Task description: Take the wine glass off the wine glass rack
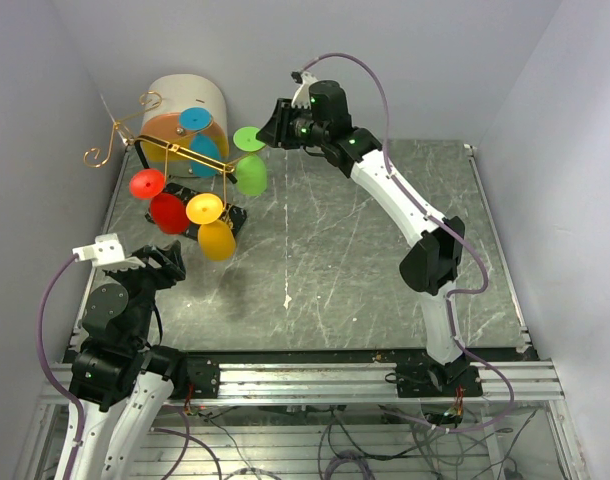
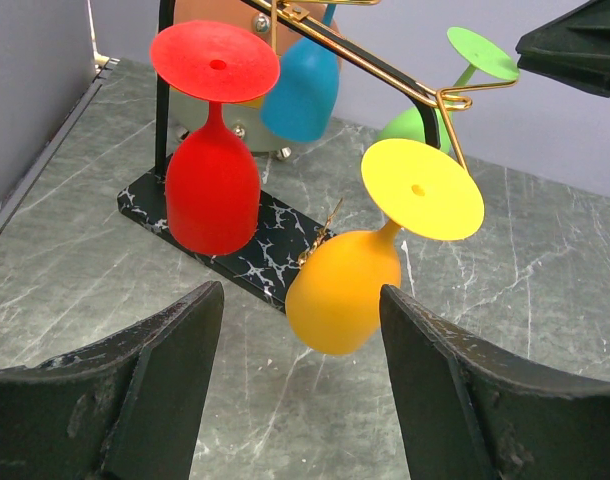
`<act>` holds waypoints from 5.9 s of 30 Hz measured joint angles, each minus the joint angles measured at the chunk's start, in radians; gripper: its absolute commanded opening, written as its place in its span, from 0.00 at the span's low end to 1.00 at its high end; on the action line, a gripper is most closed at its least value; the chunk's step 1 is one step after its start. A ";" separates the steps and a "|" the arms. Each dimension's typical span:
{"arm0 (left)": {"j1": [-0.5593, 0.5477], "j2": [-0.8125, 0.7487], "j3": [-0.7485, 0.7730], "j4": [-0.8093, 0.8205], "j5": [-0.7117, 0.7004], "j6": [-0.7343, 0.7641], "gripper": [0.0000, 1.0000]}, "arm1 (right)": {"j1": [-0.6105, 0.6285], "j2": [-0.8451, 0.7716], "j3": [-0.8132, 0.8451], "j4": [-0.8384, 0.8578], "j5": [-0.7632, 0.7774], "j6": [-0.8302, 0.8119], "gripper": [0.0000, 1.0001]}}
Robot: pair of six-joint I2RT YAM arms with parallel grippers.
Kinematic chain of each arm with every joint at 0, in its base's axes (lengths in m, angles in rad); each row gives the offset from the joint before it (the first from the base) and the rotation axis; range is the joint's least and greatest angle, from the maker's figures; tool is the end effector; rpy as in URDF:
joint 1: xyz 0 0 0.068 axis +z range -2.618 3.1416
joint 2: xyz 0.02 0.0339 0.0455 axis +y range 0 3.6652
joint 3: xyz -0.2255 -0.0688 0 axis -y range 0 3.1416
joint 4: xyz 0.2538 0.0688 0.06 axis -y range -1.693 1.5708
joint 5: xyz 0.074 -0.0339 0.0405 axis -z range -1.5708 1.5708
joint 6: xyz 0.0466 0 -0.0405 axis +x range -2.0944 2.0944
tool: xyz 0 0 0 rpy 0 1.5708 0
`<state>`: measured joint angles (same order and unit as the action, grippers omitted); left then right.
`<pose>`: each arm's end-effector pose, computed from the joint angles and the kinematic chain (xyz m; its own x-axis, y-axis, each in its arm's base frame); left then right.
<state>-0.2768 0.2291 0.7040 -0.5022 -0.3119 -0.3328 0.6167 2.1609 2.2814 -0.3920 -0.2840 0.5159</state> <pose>0.1164 -0.0182 0.3309 -0.0134 -0.3194 -0.9475 -0.0416 0.9470 -0.3187 0.4041 0.3025 0.3591 -0.5728 0.1744 -0.8009 -0.5665 0.6219 0.5406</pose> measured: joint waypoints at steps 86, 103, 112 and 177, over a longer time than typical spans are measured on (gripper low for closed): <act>0.000 0.000 0.000 0.000 0.000 0.000 0.75 | 0.038 -0.043 -0.175 0.236 0.123 0.030 0.33; 0.000 0.000 0.000 0.000 0.000 0.000 0.75 | 0.068 -0.075 -0.230 0.248 0.037 0.074 0.27; 0.000 0.000 0.000 0.000 0.000 0.000 0.75 | 0.068 -0.089 -0.262 0.246 0.068 0.086 0.10; 0.000 0.000 0.000 0.000 0.000 0.000 0.75 | -0.039 -0.158 -0.408 0.420 -0.164 0.452 0.00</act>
<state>-0.2768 0.2295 0.7036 -0.5026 -0.3115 -0.3328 0.5781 2.0029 1.8736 0.0284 -0.4484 0.9684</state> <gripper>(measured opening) 0.747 0.024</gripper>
